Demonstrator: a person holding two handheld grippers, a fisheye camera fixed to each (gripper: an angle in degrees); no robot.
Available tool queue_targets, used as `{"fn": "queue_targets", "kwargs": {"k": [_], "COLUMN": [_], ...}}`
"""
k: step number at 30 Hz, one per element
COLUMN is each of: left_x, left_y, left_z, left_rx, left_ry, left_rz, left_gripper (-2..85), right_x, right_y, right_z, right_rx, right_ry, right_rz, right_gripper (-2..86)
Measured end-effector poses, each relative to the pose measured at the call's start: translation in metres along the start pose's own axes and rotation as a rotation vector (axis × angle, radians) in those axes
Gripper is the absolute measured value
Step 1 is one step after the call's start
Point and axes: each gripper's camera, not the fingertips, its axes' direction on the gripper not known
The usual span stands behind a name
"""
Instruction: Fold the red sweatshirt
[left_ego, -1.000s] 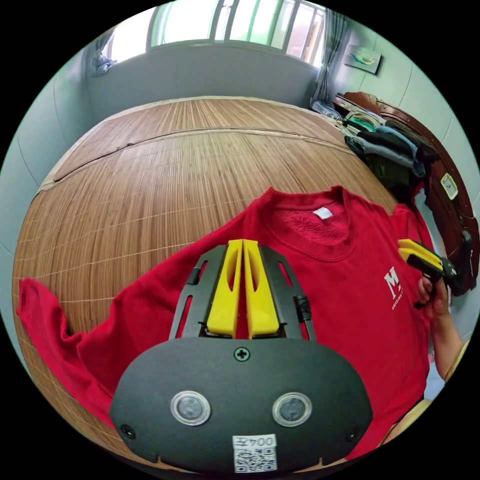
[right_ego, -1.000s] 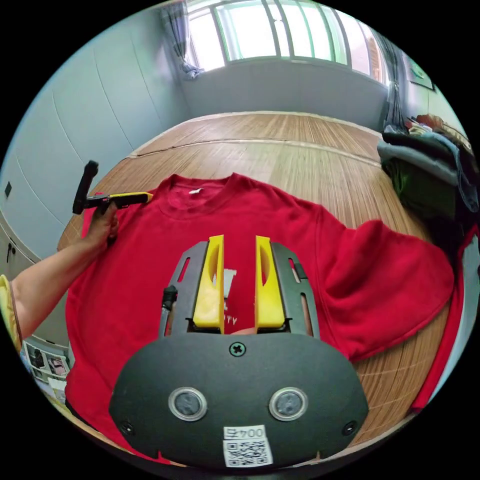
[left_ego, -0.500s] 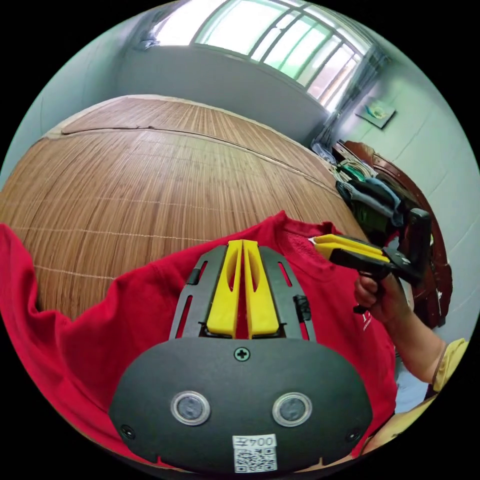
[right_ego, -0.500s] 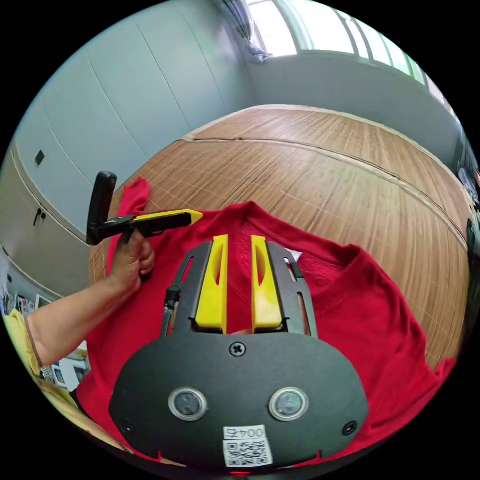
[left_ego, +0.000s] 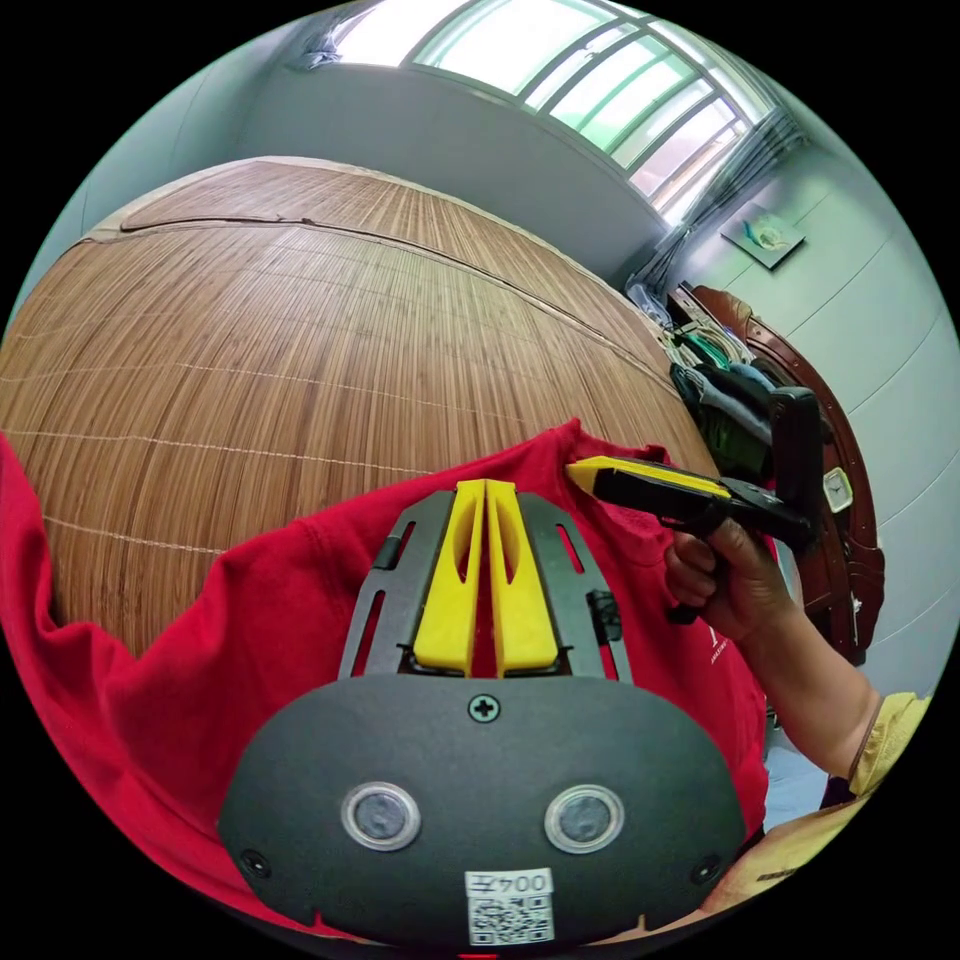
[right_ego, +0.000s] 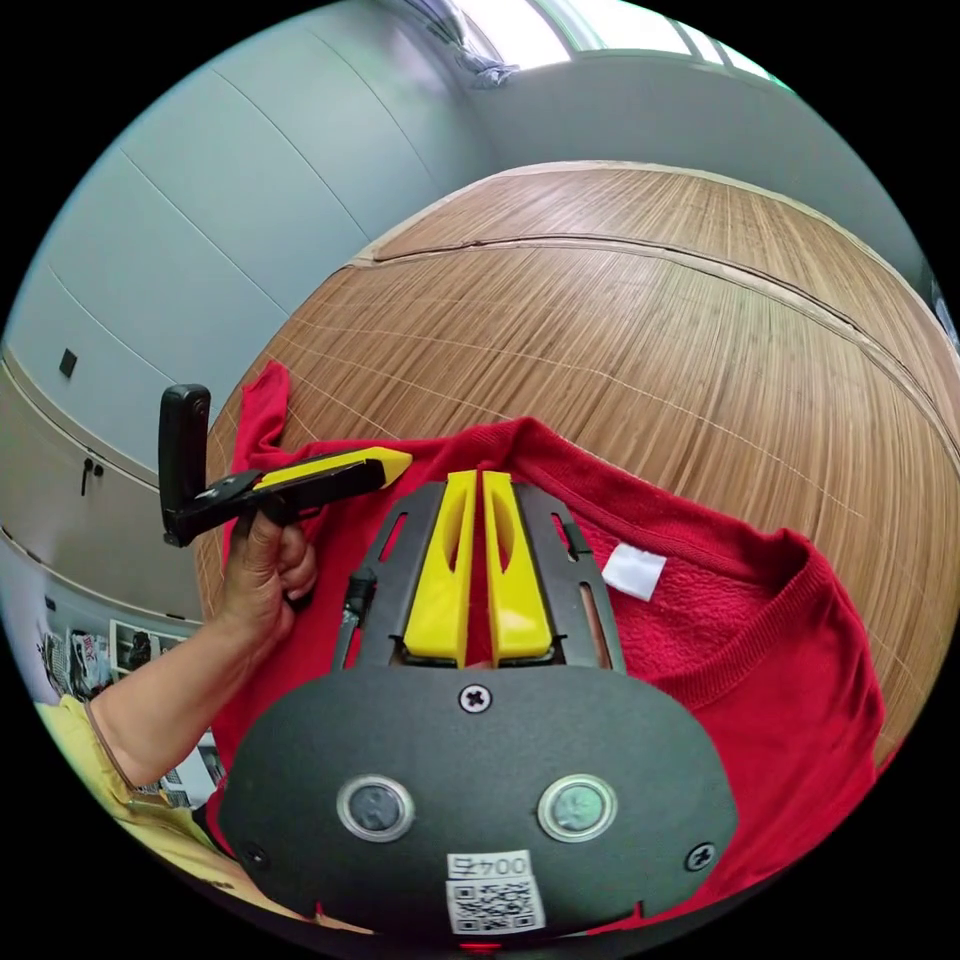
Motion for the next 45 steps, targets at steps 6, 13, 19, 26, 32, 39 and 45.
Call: {"fn": "queue_targets", "kwargs": {"k": [6, 13, 19, 26, 32, 39, 45], "left_x": [-0.012, -0.013, -0.013, -0.01, -0.005, 0.003, 0.011], "left_y": [-0.002, -0.002, -0.001, 0.002, 0.006, 0.011, 0.017], "left_z": [-0.005, -0.011, -0.016, -0.023, -0.03, -0.037, -0.044], "left_rx": [0.011, 0.011, 0.01, 0.01, 0.01, 0.007, 0.007], "left_ry": [0.009, 0.0, 0.0, -0.007, -0.011, -0.018, -0.008], "left_rz": [-0.043, -0.037, -0.036, -0.032, -0.028, -0.025, -0.026], "left_gripper": [0.1, 0.1, 0.0, 0.1, 0.1, 0.1, 0.1], "right_x": [0.006, -0.008, -0.039, -0.042, -0.006, 0.044, -0.02], "right_y": [0.005, 0.017, 0.034, 0.057, 0.098, 0.124, 0.202], "right_z": [0.001, -0.025, -0.024, -0.015, -0.074, -0.092, -0.126], "right_rx": [-0.002, 0.141, 0.08, 0.018, 0.176, 0.09, 0.091], "right_ry": [0.052, 0.061, 0.097, 0.141, 0.338, 0.343, 0.342], "right_rz": [0.009, -0.028, -0.148, -0.16, -0.041, 0.153, 0.147], "right_gripper": [-0.1, 1.3, 2.5, 5.3, 7.5, 11.1, 14.3]}}
